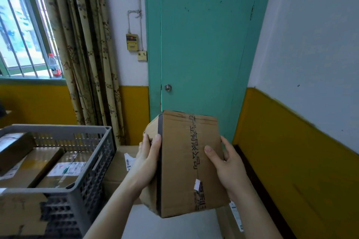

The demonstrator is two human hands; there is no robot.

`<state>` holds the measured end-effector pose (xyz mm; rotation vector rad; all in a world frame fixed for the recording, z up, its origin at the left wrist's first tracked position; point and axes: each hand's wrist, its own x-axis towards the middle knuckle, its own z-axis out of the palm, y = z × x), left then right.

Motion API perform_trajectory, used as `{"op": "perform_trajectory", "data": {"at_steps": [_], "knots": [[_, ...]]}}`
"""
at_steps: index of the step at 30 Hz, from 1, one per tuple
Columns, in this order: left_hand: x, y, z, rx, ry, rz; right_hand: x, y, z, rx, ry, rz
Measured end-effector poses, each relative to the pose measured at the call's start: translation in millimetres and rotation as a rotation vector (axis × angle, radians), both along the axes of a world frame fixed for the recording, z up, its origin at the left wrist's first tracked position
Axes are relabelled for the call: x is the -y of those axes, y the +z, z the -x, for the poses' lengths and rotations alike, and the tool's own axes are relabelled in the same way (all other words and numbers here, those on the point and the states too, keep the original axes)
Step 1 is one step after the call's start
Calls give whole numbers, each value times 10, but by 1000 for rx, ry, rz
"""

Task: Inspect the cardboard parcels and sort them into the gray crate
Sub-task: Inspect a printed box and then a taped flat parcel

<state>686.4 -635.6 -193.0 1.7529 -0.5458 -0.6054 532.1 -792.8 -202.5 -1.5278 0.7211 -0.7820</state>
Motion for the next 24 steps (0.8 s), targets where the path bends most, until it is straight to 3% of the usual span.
{"op": "perform_trajectory", "data": {"at_steps": [7,11,16,19,24], "knots": [[-50,104,20,19,-121,61,1,59,-16,23,-54,59],[7,35,-61,117,-22,106,-17,62,7,11,-103,139],[-40,-64,-167,64,105,249,50,81,27,-8,-163,268],[-46,-108,-189,3,83,260,95,95,16,-4,-102,217],[-66,-117,-263,10,112,261,121,68,-5,-186,-1,52]]}}
